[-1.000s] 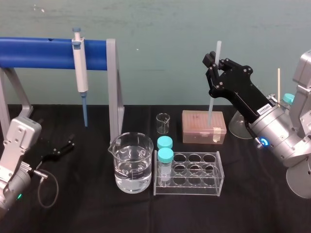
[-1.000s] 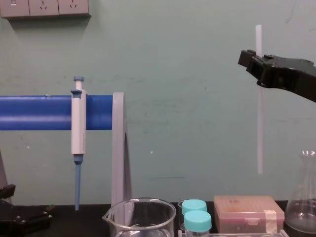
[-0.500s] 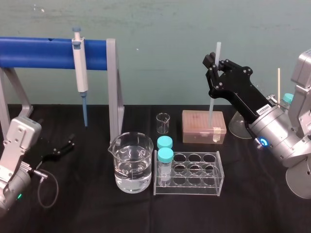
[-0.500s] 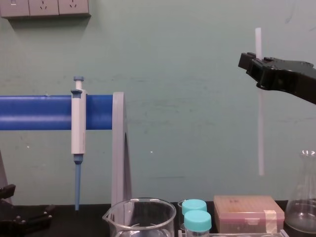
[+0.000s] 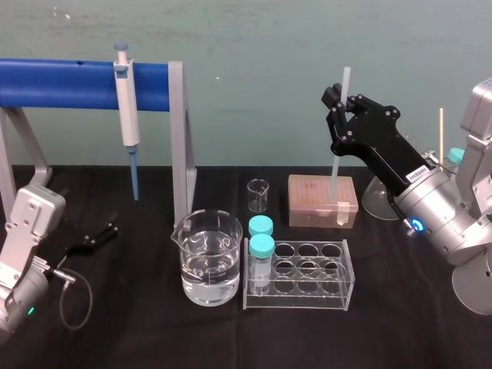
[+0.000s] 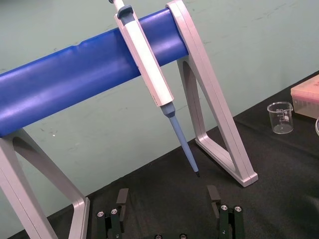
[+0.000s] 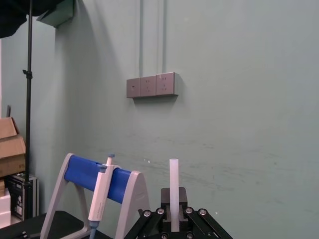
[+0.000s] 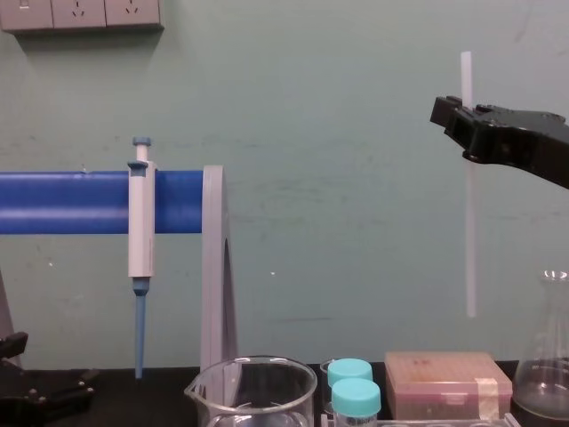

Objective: Pick up the stirring rod with one hand, then place it down.

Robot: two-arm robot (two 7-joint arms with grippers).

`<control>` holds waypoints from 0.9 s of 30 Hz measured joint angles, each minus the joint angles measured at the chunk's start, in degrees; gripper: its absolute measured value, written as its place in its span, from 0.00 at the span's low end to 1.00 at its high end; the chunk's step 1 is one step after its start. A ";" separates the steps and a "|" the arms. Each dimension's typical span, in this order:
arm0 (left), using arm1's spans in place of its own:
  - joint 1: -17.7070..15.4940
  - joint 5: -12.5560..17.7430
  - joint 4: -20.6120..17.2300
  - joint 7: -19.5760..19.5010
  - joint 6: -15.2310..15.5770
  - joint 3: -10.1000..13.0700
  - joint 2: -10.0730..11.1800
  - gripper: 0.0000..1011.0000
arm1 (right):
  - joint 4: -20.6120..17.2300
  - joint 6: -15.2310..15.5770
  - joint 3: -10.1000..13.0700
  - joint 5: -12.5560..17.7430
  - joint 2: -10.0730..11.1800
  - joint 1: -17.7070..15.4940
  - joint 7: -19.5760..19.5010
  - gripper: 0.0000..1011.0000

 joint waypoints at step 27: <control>0.00 0.00 0.00 0.00 0.00 0.00 0.00 0.99 | -0.69 0.63 0.17 -0.32 0.05 -0.71 -0.28 0.07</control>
